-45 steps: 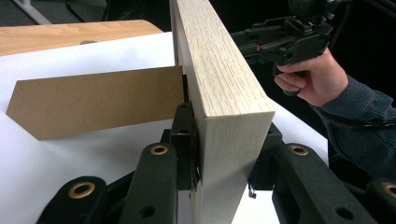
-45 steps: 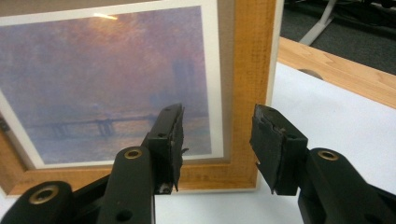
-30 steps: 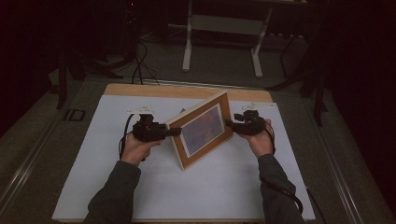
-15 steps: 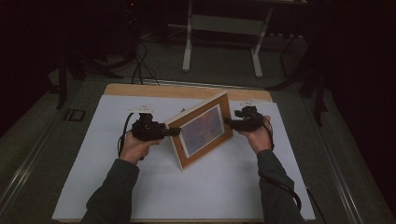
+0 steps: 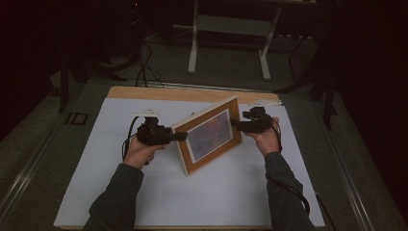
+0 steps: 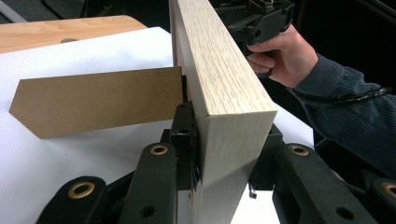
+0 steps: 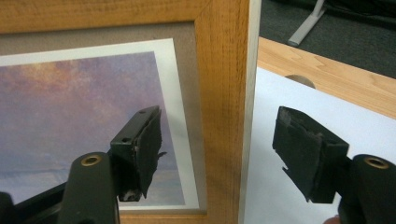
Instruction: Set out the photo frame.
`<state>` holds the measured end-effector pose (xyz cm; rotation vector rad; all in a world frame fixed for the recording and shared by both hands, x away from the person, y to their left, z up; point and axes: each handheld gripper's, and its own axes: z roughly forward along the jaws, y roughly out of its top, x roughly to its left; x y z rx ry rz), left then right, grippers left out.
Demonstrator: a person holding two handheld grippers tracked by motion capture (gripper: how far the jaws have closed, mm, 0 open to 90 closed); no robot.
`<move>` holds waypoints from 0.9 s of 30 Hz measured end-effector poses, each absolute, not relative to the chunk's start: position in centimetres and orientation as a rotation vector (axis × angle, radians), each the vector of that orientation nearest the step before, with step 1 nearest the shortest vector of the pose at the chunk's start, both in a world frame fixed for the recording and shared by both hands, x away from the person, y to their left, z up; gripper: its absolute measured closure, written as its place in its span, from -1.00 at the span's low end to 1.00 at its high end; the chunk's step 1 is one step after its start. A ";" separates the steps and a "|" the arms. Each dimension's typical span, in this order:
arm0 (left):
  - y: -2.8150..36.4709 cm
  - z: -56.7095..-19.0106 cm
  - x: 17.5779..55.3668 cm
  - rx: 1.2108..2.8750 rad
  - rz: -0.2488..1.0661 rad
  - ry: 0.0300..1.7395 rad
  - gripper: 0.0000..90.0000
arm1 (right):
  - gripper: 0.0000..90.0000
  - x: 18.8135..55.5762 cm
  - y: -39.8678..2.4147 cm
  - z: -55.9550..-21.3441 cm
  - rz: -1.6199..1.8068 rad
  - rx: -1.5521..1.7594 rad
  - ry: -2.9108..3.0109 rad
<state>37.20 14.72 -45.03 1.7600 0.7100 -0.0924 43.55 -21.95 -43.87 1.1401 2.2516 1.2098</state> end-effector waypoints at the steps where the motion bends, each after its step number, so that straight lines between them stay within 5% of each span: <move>1: 14.7 -45.0 37.2 1.760 -0.094 0.709 0.55 | -0.32 43.6 -22.0 -43.8 1.213 1.138 2.253; 27: 14.5 -45.2 37.5 1.773 -0.147 0.638 0.55 | -0.54 44.4 -22.3 -44.5 1.413 1.052 2.361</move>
